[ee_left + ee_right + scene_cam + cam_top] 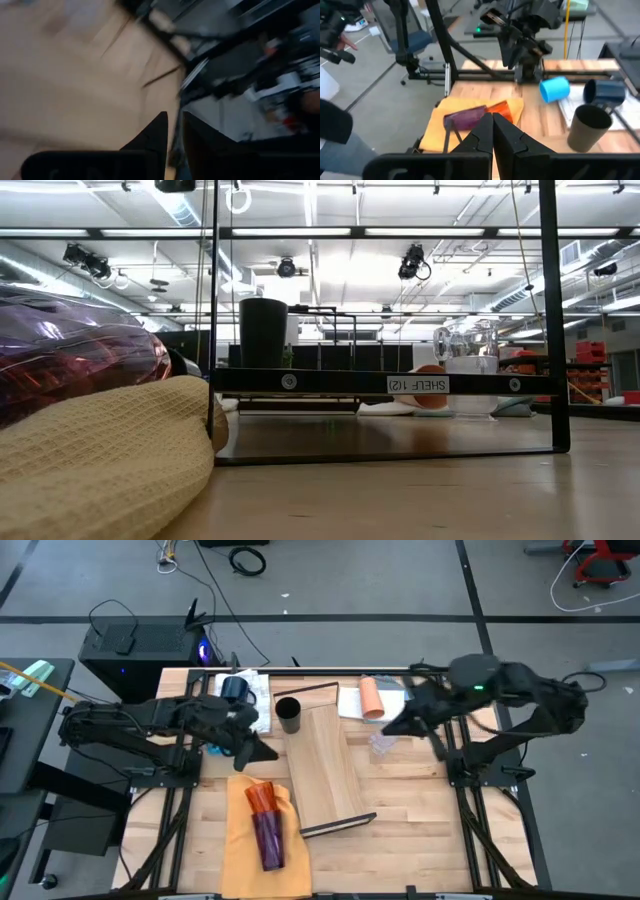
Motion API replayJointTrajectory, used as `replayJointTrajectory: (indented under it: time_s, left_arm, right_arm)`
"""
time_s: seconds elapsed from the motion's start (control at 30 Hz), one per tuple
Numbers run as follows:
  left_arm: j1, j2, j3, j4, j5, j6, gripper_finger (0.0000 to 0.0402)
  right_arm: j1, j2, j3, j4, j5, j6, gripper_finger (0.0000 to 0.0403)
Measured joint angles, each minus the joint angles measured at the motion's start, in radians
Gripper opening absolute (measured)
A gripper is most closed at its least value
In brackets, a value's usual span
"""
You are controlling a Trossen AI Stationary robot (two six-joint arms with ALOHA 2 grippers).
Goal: Stack small to large cups/mugs on shelf
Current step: Put the brown cup on the shelf
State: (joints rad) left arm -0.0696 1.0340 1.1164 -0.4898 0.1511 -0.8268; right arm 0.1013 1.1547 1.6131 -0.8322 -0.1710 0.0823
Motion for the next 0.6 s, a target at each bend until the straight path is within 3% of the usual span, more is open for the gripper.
replayJointTrajectory:
  time_s: [0.13, 0.43, 0.6]
  left_arm:
    - [-0.012, 0.014, 0.000, 0.147, -0.016, 0.001, 0.0052]
    - [-0.132, 0.071, 0.000, 0.217, -0.003, -0.084, 0.0040]
    - [-0.177, 0.077, 0.001, 0.136, 0.029, -0.135, 0.0057]
  right_arm:
    - [0.062, -0.072, 0.000, -0.022, 0.060, 0.010, 0.0009]
    - [0.176, -0.161, 0.001, -0.074, 0.183, 0.078, 0.0009]
    - [0.190, -0.168, 0.001, -0.080, 0.260, 0.105, 0.0009]
